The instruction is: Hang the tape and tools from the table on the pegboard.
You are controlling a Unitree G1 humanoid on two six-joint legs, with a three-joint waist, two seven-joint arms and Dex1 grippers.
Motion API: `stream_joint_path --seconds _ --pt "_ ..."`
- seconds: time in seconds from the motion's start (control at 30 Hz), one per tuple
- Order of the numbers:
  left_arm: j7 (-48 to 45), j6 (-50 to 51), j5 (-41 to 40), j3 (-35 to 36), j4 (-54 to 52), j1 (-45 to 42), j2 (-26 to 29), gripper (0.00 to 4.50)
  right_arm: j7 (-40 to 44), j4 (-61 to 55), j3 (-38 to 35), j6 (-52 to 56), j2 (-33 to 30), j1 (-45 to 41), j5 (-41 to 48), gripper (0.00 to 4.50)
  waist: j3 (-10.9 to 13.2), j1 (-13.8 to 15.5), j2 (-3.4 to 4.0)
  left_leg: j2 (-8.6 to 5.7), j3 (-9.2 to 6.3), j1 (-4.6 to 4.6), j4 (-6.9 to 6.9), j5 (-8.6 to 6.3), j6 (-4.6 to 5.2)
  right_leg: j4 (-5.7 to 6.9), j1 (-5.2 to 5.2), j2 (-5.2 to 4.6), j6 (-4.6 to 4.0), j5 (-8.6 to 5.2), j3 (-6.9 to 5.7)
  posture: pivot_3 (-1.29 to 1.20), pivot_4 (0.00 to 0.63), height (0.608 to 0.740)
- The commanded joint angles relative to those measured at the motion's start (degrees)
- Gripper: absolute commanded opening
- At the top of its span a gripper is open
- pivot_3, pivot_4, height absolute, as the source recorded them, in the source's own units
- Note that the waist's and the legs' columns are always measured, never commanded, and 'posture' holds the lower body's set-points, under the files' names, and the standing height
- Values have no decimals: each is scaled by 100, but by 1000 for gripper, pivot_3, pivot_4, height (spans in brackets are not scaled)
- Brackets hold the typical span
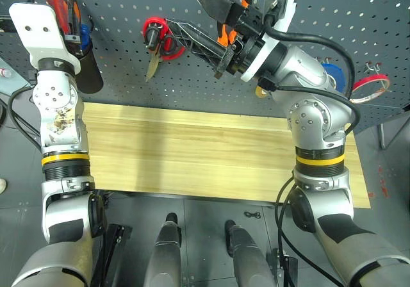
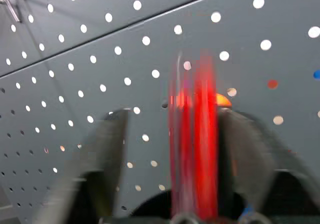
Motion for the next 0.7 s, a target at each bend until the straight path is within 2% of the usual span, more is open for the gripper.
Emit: stream_joint_path --seconds 0.03,0.23,0.43,0.53,0.7 --pt "-160 104 -209 159 -549 112 152 4379 32 -204 -32 -69 -77 16 -39 4500 0 0 0 0 0 0 0 0 0 1 0 0 0 0 0 137 323 740" --pt "-808 1075 -723 124 -1752 541 295 4379 148 -474 -111 120 -494 354 10 4500 0 17 0 0 -1 -1 0 0 -1 -1 3 -2 0 0 -1 141 329 740" --pt "-2089 2529 -1859 127 -3066 1038 794 4379 292 -1180 -237 546 -1314 1141 118 4500 0 21 -1 0 -1 0 2 1 0 1 3 -2 0 0 -1 174 346 740" --pt "-2408 3198 -2318 202 -3491 1252 1014 4379 226 -1498 -297 712 -1554 1441 175 4500 0 -3 -1 1 -1 4 2 1 0 3 4 -1 0 -1 0 174 342 740" --pt "-3146 4697 -3643 461 -4440 2166 1485 4379 130 -2255 -548 1121 -2060 2322 292 4500 1 1 -2 1 0 4 4 1 1 1 7 -2 2 -2 2 171 371 740"
